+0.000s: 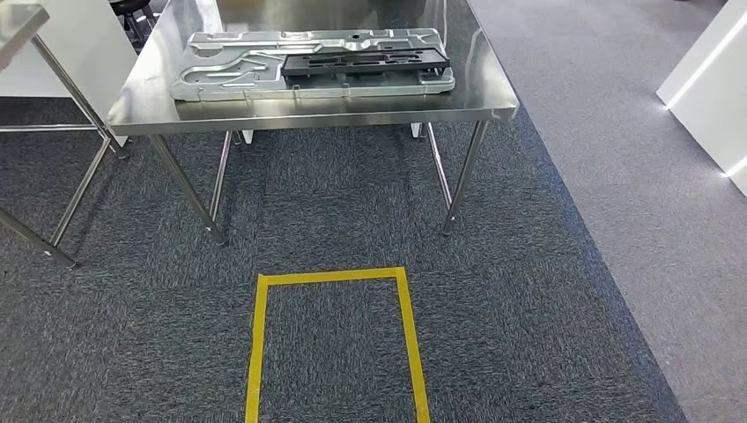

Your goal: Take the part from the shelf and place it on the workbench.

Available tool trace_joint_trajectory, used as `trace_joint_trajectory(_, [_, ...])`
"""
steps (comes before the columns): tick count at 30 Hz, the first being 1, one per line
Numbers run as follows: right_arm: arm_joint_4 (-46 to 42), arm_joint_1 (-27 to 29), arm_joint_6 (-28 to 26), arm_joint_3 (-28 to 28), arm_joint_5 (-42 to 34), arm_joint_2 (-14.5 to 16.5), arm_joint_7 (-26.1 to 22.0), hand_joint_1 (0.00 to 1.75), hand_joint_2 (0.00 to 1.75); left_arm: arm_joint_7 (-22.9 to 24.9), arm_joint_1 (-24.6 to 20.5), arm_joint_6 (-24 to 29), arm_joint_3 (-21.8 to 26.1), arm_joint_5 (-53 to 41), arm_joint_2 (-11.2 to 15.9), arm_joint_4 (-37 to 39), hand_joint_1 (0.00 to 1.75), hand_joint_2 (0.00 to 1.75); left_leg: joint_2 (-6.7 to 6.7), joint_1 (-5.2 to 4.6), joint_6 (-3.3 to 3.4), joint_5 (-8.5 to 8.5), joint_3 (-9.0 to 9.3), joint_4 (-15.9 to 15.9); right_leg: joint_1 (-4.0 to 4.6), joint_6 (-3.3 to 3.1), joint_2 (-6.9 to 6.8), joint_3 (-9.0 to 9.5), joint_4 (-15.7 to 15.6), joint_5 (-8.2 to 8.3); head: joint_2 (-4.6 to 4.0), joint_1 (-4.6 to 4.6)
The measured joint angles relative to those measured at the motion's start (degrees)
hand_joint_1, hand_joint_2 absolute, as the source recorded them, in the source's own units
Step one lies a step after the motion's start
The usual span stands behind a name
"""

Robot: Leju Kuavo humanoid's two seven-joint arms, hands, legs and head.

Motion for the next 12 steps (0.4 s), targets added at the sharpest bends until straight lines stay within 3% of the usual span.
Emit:
trace_joint_trajectory(1, [0.0,0.0,0.0,-0.1,0.0,0.0,0.3,0.00,1.75,0.1,0.0,0.0,0.0,0.0,0.0,0.0,0.00,0.00,0.00,-0.10,0.14,0.08,-0.09,0.0,-0.03,-0.06,0.00,-0.06,-0.1,0.16,0.00,0.00])
trace_joint_trajectory(3, [0.0,-0.1,0.0,-0.4,-0.1,0.0,1.0,0.00,1.75,0.5,0.0,0.1,0.2,0.1,0.0,0.0,0.00,0.00,0.02,-0.30,0.46,0.24,-0.23,0.0,-0.19,0.48,0.00,-0.10,-0.3,0.47,0.00,0.00])
trace_joint_trajectory(5, [0.0,-0.1,-0.1,-0.5,-0.1,0.0,1.4,0.00,1.75,0.7,-0.1,0.1,0.3,0.3,0.0,0.0,0.00,0.87,0.05,-0.41,0.73,0.41,-0.41,0.0,-0.31,0.92,0.02,-0.19,-0.5,0.75,0.00,0.00])
trace_joint_trajectory(6, [0.0,-0.1,-0.1,-0.5,-0.1,0.0,1.4,0.00,1.31,0.8,-0.1,0.1,0.3,0.3,0.0,0.0,0.00,1.31,0.05,-0.46,0.83,0.48,-0.50,0.1,-0.36,1.09,0.02,-0.26,-0.5,0.86,0.00,0.00])
trace_joint_trajectory(7, [0.0,-0.1,-0.1,-0.5,-0.1,0.0,1.5,0.00,1.31,0.8,-0.1,0.2,0.3,0.3,0.0,0.0,0.00,1.75,0.06,-0.49,0.92,0.54,-0.58,0.1,-0.40,1.23,0.02,-0.32,-0.5,0.94,0.00,0.00])
trace_joint_trajectory(9, [0.0,-0.1,0.0,-0.5,-0.3,0.0,1.4,0.00,1.31,0.9,-0.1,0.3,0.4,0.3,0.0,0.0,0.00,1.75,0.06,-0.54,1.05,0.63,-0.74,0.2,-0.44,1.43,0.02,-0.44,-0.5,1.08,0.00,0.00])
trace_joint_trajectory(10, [0.0,-0.1,0.0,-0.5,-0.4,0.0,1.4,0.00,1.75,1.0,-0.1,0.3,0.4,0.3,0.0,0.0,0.00,1.75,0.05,-0.54,1.08,0.65,-0.81,0.2,-0.44,1.51,0.02,-0.50,-0.5,1.13,0.00,0.00])
trace_joint_trajectory(12, [0.0,-0.1,0.1,-0.5,-0.8,0.0,1.2,0.00,1.75,1.1,-0.1,0.4,0.5,0.4,0.0,0.0,0.00,1.75,0.06,-0.54,1.13,0.69,-0.90,0.2,-0.44,1.64,0.02,-0.58,-0.5,1.21,0.00,0.00])
